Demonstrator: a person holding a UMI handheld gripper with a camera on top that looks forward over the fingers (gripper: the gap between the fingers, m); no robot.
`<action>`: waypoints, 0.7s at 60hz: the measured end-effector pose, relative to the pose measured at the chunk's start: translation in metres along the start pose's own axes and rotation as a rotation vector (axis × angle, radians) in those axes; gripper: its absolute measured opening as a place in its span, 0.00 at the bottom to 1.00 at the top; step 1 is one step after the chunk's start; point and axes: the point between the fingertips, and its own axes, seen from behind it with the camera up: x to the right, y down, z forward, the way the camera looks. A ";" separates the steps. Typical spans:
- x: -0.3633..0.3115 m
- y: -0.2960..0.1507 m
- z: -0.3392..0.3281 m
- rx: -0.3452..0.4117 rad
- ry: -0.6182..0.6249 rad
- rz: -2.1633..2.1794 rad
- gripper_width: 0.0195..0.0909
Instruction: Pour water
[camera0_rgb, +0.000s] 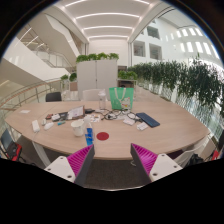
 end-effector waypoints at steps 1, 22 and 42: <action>-0.006 0.002 0.004 0.006 -0.003 -0.001 0.84; -0.118 0.038 0.186 0.136 -0.048 -0.026 0.84; -0.127 0.041 0.323 0.166 0.042 0.016 0.40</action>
